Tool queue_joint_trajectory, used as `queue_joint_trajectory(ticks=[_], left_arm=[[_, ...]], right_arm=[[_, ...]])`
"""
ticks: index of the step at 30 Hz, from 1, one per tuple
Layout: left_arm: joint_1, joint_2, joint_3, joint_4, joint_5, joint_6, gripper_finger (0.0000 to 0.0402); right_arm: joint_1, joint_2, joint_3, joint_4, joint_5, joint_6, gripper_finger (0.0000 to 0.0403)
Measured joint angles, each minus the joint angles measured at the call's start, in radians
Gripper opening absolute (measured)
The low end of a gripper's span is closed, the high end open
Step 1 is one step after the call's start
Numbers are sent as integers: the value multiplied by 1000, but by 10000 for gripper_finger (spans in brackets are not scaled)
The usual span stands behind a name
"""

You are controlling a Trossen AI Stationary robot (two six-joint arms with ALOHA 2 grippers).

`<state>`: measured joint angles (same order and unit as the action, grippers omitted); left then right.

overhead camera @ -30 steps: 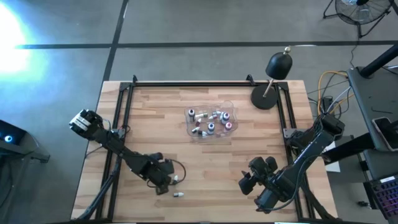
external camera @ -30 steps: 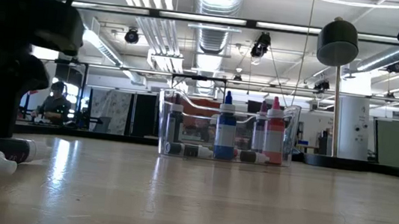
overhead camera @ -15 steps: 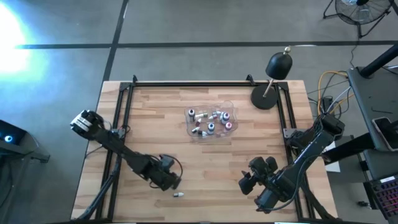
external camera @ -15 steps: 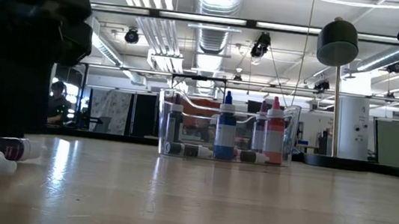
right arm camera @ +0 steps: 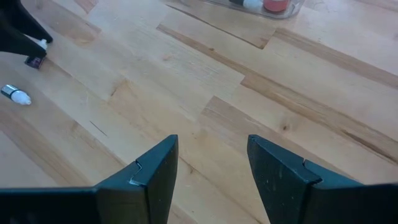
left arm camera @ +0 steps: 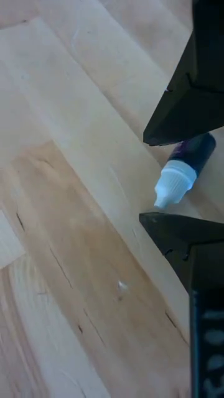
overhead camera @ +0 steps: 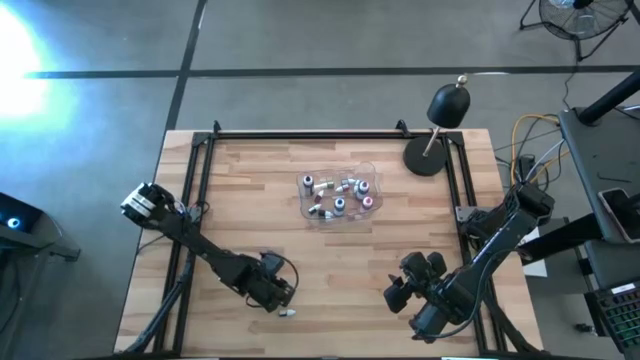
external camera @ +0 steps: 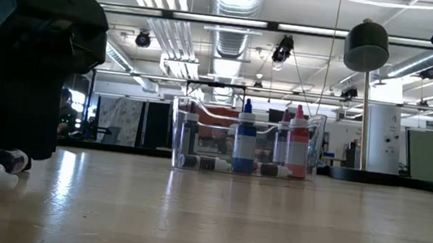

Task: Pick & Place food coloring
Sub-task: Put the small violet food coloring bottle into the transparent bin

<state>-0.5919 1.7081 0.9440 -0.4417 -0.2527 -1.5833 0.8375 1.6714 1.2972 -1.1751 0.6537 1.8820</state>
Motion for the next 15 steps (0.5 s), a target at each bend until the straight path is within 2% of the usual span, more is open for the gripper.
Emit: queue_joint_trajectory(ticks=[5,11,13,15], left_arm=[[6,-8,4,-12,-12,60,172],[41,-45,8,-11,-42,269,172],[48,-65,8,0,-38,447,172],[47,-93,8,4,-23,727,172]], right_arm=[[0,0,-8,-2,0,0,187],[0,0,-22,0,-1,2,187],[0,0,-24,1,-1,2,187],[0,0,-24,0,-2,-1,187]])
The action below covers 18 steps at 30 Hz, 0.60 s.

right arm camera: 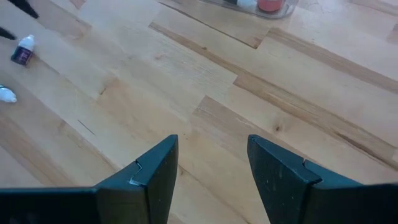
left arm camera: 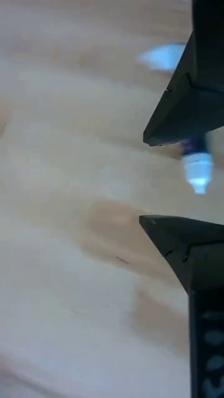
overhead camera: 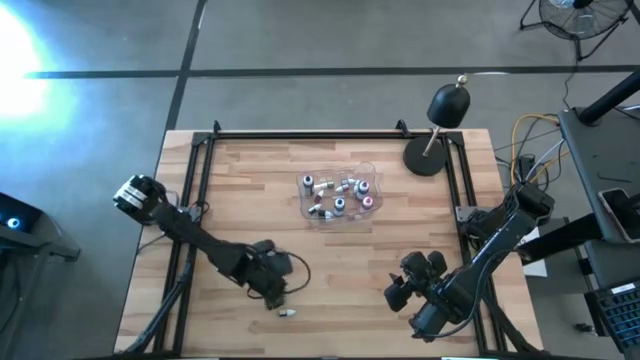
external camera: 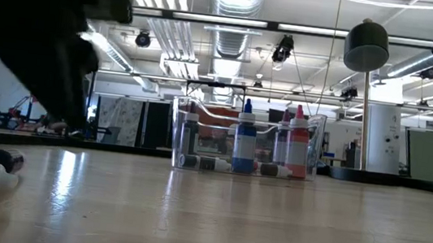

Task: Pick & Place food coloring
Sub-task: Put the small violet food coloring bottle into the transparent bin

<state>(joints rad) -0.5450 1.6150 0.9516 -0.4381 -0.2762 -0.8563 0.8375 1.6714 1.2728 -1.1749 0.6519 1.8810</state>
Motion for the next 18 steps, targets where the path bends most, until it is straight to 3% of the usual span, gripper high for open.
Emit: queue_joint_trajectory(ticks=[4,9,12,18], left_arm=[[-15,-41,-3,-27,103,567,172],[-14,-36,-9,-28,206,987,172],[-2,3,-10,-23,208,1067,172],[21,55,-10,-21,204,1068,172]], right_arm=[[0,0,0,1,-3,-11,187],[0,0,0,1,-5,-14,187],[0,0,-2,1,-6,-14,187],[0,0,-3,2,-9,-10,187]])
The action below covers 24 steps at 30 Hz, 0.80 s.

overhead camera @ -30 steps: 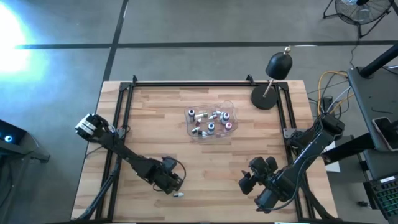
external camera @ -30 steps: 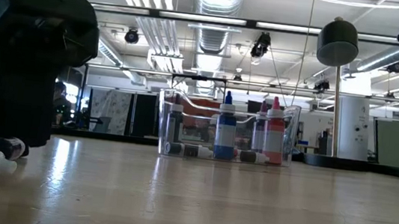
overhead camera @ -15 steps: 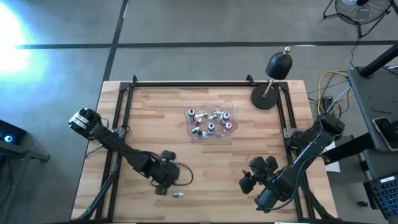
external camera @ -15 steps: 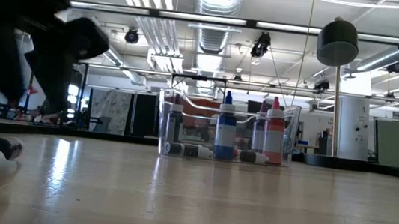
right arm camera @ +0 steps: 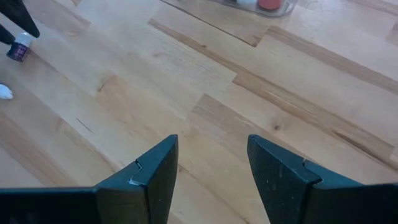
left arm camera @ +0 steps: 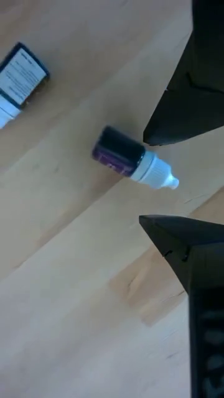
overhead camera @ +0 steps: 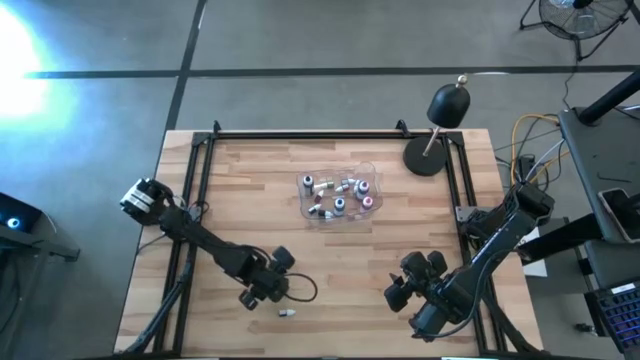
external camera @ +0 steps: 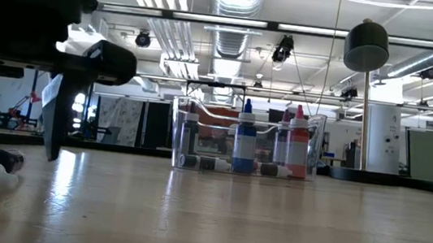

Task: Pick & Place food coloring
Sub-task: Put the small violet food coloring bottle into the transparent bin

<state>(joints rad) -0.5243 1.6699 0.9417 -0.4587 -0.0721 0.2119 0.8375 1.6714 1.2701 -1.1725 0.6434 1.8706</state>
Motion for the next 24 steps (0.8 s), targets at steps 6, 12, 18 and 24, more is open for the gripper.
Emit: queue_joint_trajectory(ticks=[6,12,18,24], left_arm=[[1,1,0,-17,3,35,172],[1,1,0,-32,20,22,151],[1,1,0,-27,22,22,115],[1,1,0,-5,23,21,113]], right_arm=[[0,0,-10,0,0,12,187],[0,0,-20,0,-9,15,187],[0,0,-23,1,-16,15,187],[0,0,-23,2,-21,15,187]])
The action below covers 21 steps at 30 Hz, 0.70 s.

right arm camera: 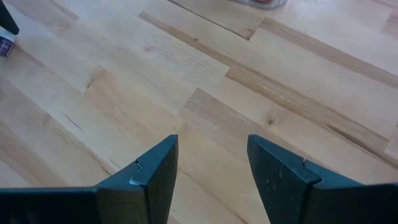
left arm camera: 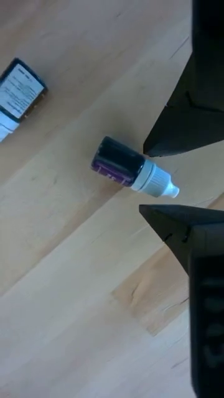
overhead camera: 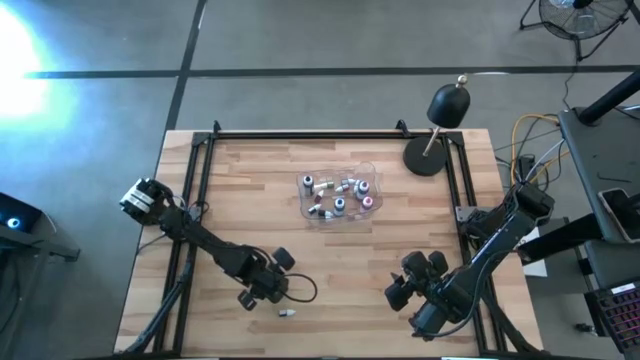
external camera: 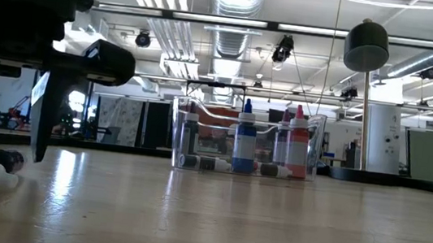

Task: Pick & Place food coloring
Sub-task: Put the small violet food coloring bottle into the transparent bin

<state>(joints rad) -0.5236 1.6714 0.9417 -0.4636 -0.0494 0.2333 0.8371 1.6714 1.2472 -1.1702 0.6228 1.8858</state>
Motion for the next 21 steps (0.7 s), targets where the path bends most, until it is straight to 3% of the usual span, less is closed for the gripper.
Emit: queue_joint_trajectory(ticks=[13,21], left_arm=[[0,0,-6,0,28,-1,110],[0,0,-12,0,40,-30,71]], right_arm=[[0,0,0,2,-23,0,187],[0,0,0,2,-23,4,187]])
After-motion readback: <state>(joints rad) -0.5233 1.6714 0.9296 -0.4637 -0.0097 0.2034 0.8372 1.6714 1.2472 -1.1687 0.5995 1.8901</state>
